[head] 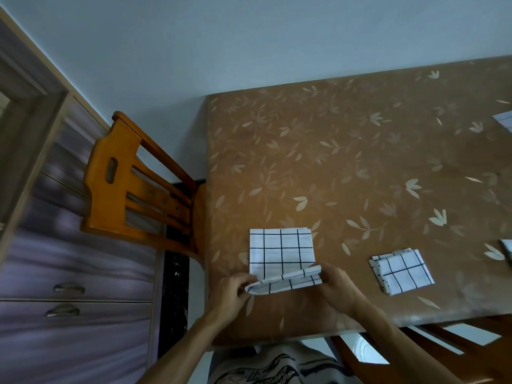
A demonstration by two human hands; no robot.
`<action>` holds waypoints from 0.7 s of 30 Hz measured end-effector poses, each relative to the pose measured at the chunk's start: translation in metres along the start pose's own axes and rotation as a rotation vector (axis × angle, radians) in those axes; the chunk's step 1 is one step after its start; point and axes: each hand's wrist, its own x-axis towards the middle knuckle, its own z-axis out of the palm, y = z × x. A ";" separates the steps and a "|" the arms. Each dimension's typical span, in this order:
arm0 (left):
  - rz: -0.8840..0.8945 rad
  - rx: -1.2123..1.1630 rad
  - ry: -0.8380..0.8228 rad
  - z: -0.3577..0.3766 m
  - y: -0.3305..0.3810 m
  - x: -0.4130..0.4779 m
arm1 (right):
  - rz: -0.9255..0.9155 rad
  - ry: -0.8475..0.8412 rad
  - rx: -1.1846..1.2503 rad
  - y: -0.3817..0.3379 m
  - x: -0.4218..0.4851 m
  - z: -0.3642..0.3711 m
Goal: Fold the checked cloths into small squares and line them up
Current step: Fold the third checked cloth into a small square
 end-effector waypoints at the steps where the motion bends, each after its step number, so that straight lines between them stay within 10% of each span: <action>1: -0.009 0.007 0.012 0.002 0.000 0.003 | 0.010 0.012 0.017 0.001 -0.001 0.001; 21: -0.257 -0.328 0.131 0.004 -0.002 0.041 | 0.319 0.273 0.234 0.001 0.029 0.019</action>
